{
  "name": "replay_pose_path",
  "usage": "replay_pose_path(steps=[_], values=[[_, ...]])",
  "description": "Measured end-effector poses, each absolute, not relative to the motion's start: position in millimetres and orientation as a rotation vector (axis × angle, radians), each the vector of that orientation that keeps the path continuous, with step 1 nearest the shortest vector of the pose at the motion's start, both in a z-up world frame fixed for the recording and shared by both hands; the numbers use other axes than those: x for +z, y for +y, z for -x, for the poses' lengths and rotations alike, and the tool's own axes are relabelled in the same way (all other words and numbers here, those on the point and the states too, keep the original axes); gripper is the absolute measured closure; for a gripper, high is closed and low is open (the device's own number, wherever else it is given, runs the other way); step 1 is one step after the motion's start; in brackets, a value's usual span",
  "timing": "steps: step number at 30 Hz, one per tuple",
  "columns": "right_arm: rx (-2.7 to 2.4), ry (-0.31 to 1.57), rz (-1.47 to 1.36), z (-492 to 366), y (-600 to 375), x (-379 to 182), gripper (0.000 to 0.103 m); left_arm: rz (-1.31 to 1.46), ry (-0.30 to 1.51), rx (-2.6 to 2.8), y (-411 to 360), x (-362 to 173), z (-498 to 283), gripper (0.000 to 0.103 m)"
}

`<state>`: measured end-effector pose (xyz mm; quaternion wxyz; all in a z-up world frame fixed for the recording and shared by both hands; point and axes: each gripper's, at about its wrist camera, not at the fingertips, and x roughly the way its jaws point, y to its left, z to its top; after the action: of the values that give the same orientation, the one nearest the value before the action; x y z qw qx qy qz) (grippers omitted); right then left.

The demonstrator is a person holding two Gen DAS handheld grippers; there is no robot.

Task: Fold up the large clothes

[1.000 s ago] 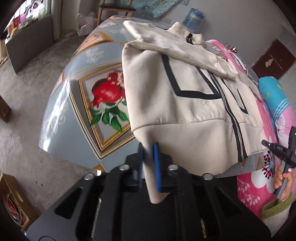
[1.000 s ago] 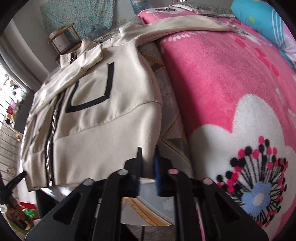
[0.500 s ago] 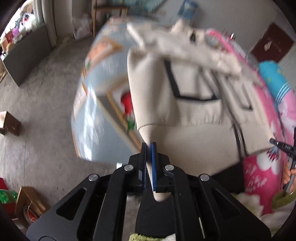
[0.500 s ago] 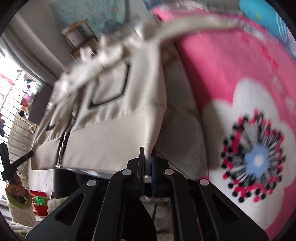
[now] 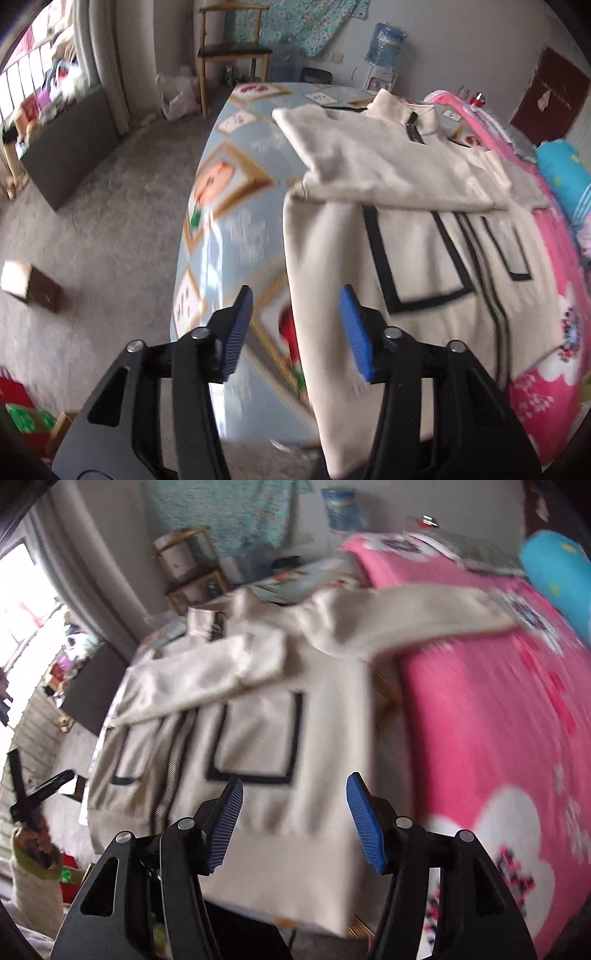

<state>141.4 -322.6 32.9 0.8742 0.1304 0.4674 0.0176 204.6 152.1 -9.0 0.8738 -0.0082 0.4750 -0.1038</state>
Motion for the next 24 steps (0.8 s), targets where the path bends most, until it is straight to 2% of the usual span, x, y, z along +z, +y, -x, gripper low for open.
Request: replay_pose_path(steps=[7,8,10,15,19,24], values=[[0.21,1.034,-0.239,-215,-259,16,0.045,-0.298,1.027,-0.155,102,-57,-303,0.055],[0.221,1.041,-0.236,-221,-254,13,0.045,-0.319,0.976,-0.153,99,-55,-308,0.067],[0.224,1.056,-0.228,-228,-247,7,0.045,-0.346,0.982,-0.187,93,-58,-316,0.09],[0.196,1.083,-0.217,-237,-246,-7,0.045,-0.391,0.798,-0.137,95,-31,-295,0.091],[0.169,1.122,-0.245,-250,-254,-26,0.045,-0.362,0.897,-0.125,108,-62,-303,0.091],[0.15,1.097,-0.278,-272,-274,-23,0.045,-0.344,0.888,-0.14,112,-62,-301,0.09]])
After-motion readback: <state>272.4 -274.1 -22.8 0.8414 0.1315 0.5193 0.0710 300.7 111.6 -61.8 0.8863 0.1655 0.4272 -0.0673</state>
